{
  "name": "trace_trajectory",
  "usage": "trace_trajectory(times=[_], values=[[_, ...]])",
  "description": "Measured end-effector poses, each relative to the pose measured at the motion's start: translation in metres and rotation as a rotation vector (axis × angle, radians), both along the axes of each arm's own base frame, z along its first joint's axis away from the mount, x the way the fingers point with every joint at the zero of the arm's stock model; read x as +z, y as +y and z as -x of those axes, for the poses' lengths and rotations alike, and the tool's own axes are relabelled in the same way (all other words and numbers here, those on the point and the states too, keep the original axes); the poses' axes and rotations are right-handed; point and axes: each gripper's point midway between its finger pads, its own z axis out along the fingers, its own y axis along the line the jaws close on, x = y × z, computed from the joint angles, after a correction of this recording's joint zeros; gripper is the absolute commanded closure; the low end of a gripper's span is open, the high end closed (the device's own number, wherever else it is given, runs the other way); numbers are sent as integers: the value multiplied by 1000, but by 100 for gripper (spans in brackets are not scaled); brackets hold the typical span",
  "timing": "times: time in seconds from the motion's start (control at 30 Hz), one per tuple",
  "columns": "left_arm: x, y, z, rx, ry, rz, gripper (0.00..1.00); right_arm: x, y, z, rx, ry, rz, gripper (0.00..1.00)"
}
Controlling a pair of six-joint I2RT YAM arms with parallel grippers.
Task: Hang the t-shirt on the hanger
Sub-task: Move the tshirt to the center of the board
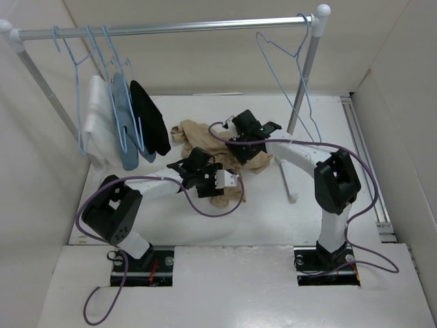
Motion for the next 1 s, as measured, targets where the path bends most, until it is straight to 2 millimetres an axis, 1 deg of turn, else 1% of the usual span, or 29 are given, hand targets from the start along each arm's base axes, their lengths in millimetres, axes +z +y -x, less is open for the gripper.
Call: trace_trajectory(times=[0.03, 0.07, 0.1, 0.17, 0.23, 0.27, 0.3, 0.33, 0.37, 0.5, 0.57, 0.6, 0.67, 0.73, 0.83, 0.9, 0.97, 1.0], values=[[-1, 0, 2, -11, 6, -6, 68, -6, 0, 6, 12, 22, 1, 40], [-2, 1, 4, -20, 15, -13, 88, -15, 0, 15, 26, 53, 3, 40], [-3, 3, 6, -22, 22, -20, 100, -21, -1, 21, 36, 76, 2, 40], [-5, 6, 7, -24, 23, -40, 100, -36, -1, 36, 61, 128, 2, 40], [-4, 12, 7, -16, 18, -62, 100, -48, -2, 49, 81, 178, -4, 42], [-2, 16, 7, -12, 12, -76, 100, -52, -2, 54, 88, 195, -9, 45], [1, 22, 7, -6, 1, -86, 100, -52, -1, 56, 94, 203, -16, 61], [6, 28, 7, 0, -13, -93, 100, -52, 1, 55, 103, 200, -25, 72], [9, 36, 8, 8, -23, -109, 100, -50, 5, 52, 103, 193, -45, 99], [33, 72, 18, 39, -92, -148, 100, -41, 21, 43, 100, 173, -140, 100], [44, 94, 24, 44, -133, -183, 100, -37, 22, 41, 87, 163, -172, 100], [48, 105, 27, 47, -154, -205, 100, -34, 20, 44, 80, 155, -183, 100], [51, 135, 37, 50, -209, -280, 100, -29, 8, 57, 57, 156, -184, 100], [48, 160, 57, 15, -235, -364, 100, -21, -2, 72, 39, 148, -184, 100], [46, 186, 90, -83, -223, -470, 100, -12, -11, 93, 11, 149, -187, 100], [45, 197, 105, -135, -205, -519, 98, -11, -20, 111, -18, 170, -175, 100], [45, 206, 117, -175, -173, -560, 84, -13, -30, 131, -48, 198, -161, 100], [43, 209, 121, -185, -154, -576, 49, -14, -35, 140, -63, 212, -155, 100]])
